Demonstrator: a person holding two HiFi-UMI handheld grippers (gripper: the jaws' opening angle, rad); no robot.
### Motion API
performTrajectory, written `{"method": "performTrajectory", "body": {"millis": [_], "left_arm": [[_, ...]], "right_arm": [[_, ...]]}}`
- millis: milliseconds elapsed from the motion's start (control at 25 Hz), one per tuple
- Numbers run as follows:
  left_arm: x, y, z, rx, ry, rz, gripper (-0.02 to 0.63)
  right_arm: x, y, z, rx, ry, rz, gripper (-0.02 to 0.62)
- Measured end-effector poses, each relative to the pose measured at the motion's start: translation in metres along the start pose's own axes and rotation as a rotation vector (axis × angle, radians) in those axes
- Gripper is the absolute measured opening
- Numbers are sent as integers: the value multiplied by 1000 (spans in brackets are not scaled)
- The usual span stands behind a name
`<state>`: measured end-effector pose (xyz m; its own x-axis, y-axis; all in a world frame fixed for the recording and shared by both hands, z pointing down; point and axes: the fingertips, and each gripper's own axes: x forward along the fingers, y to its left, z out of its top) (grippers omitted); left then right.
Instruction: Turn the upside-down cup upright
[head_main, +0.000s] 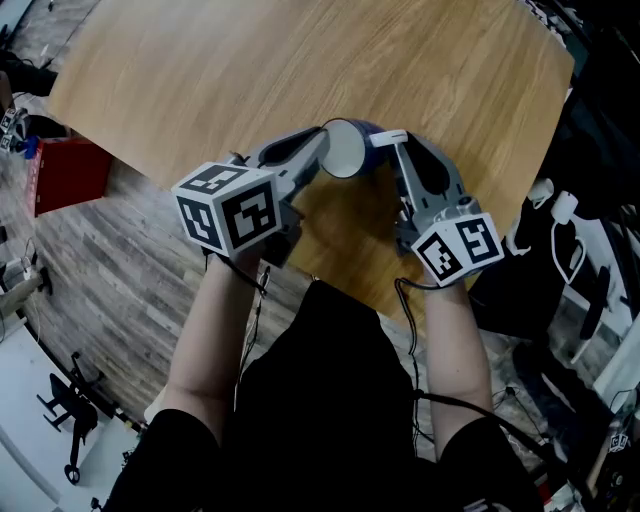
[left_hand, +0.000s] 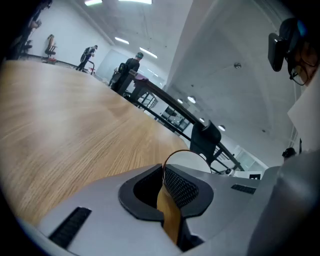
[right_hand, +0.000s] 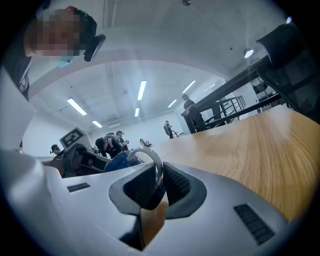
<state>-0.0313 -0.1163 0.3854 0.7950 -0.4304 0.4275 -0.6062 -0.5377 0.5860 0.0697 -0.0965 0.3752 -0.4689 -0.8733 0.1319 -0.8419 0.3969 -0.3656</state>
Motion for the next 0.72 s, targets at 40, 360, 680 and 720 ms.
{"method": "performTrajectory", "body": {"millis": [40, 360, 680, 720], "left_arm": [[-1, 0, 2, 14, -5, 15, 26], [-3, -1, 6, 35, 14, 94, 26], [8, -11, 10, -23, 43, 81, 32], [10, -13, 12, -24, 49, 77, 34]], "right_arm": [[1, -1, -2, 5, 13, -9, 37], [3, -8, -12, -16, 119, -103, 38], [0, -19, -19, -86, 220, -197, 38], [0, -21, -20, -66, 233, -200, 38]]}}
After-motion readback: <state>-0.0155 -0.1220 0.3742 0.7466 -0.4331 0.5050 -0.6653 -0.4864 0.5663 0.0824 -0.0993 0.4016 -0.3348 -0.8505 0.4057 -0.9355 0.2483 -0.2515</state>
